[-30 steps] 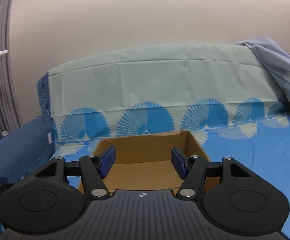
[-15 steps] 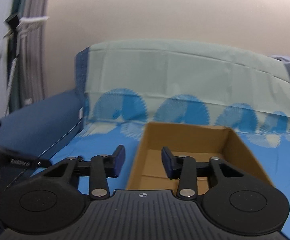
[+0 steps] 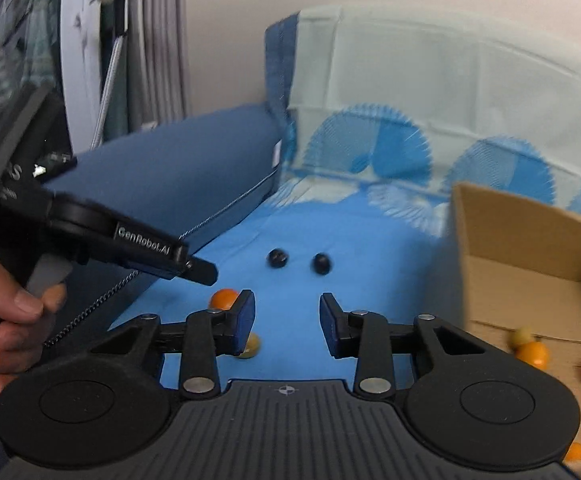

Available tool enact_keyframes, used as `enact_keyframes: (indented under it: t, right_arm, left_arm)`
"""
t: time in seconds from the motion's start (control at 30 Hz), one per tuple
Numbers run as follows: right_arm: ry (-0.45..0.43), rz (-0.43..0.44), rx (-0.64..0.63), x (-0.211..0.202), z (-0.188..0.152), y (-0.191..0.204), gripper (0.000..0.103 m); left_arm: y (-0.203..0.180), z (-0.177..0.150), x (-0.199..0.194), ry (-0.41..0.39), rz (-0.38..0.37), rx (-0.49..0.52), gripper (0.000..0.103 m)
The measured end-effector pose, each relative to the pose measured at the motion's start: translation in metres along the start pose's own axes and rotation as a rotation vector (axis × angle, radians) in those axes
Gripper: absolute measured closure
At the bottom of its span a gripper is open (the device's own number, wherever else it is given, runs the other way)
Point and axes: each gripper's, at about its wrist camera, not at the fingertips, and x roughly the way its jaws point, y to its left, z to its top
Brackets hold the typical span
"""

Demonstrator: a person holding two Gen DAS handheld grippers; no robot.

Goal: Organize fruits
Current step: 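Grasp a small orange with the left gripper while the right gripper grasps a yellow-green fruit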

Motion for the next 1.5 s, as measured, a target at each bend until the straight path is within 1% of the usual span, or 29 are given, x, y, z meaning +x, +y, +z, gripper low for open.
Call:
enact_keyframes:
  t: [0.1, 0.13, 0.17, 0.3, 0.47, 0.6, 0.7, 0.73, 0.77, 0.8, 0.87, 0.97, 1.03, 1.13, 1.2, 1.33, 1.43, 1.47, 1.5]
  right_arm:
    - [0.042, 0.022, -0.006, 0.026, 0.0, 0.006, 0.057]
    - [0.05, 0.02, -0.011, 0.033, -0.001, 0.008, 0.051]
    - [0.062, 0.021, -0.017, 0.041, -0.003, 0.01, 0.047]
    - [0.105, 0.047, -0.053, 0.064, -0.01, 0.019, 0.045]
    - [0.151, 0.073, -0.089, 0.09, -0.018, 0.028, 0.044]
    - [0.18, 0.077, -0.106, 0.109, -0.023, 0.033, 0.044]
    - [0.208, 0.081, -0.106, 0.119, -0.027, 0.034, 0.048]
    - [0.217, 0.075, -0.117, 0.121, -0.028, 0.035, 0.056]
    - [0.223, 0.068, -0.133, 0.123, -0.029, 0.037, 0.069]
    - [0.224, 0.07, -0.141, 0.123, -0.03, 0.038, 0.072]
    - [0.22, 0.077, -0.146, 0.12, -0.031, 0.038, 0.073]
    - [0.211, 0.08, -0.157, 0.113, -0.028, 0.039, 0.073]
    - [0.209, 0.078, -0.161, 0.106, -0.026, 0.039, 0.073]
    - [0.238, 0.071, -0.157, 0.094, -0.024, 0.036, 0.073]
    - [0.267, 0.071, -0.146, 0.086, -0.025, 0.033, 0.073]
    - [0.265, 0.077, -0.105, 0.063, -0.023, 0.024, 0.073]
    - [0.263, 0.067, -0.091, 0.047, -0.024, 0.022, 0.073]
    - [0.269, 0.063, -0.09, 0.043, -0.025, 0.022, 0.073]
    - [0.275, 0.06, -0.091, 0.04, -0.027, 0.022, 0.073]
  left_arm:
    - [0.005, 0.001, 0.003, 0.013, 0.014, -0.029, 0.05]
    - [0.007, 0.002, 0.005, 0.016, 0.021, -0.042, 0.05]
    - [0.009, 0.003, 0.006, 0.019, 0.025, -0.053, 0.05]
    - [0.016, 0.004, 0.009, 0.023, 0.051, -0.097, 0.05]
    - [0.019, 0.006, 0.016, 0.038, 0.079, -0.115, 0.05]
    - [0.02, 0.008, 0.022, 0.055, 0.094, -0.122, 0.05]
    - [0.019, 0.009, 0.028, 0.08, 0.097, -0.121, 0.049]
    - [0.019, 0.009, 0.031, 0.091, 0.094, -0.121, 0.049]
    - [0.019, 0.009, 0.033, 0.1, 0.094, -0.12, 0.049]
    - [0.018, 0.01, 0.035, 0.105, 0.096, -0.117, 0.049]
    - [0.017, 0.01, 0.038, 0.11, 0.091, -0.114, 0.047]
    - [0.014, 0.012, 0.045, 0.118, 0.098, -0.109, 0.042]
    - [0.011, 0.013, 0.05, 0.121, 0.093, -0.1, 0.041]
    - [0.004, 0.013, 0.059, 0.13, 0.098, -0.083, 0.04]
    - [0.0, 0.014, 0.064, 0.139, 0.106, -0.069, 0.036]
    - [-0.008, 0.013, 0.073, 0.156, 0.102, -0.03, 0.035]
    - [-0.011, 0.012, 0.08, 0.159, 0.122, -0.02, 0.036]
    - [-0.011, 0.012, 0.082, 0.162, 0.128, -0.019, 0.037]
    - [-0.012, 0.012, 0.084, 0.166, 0.133, -0.014, 0.04]
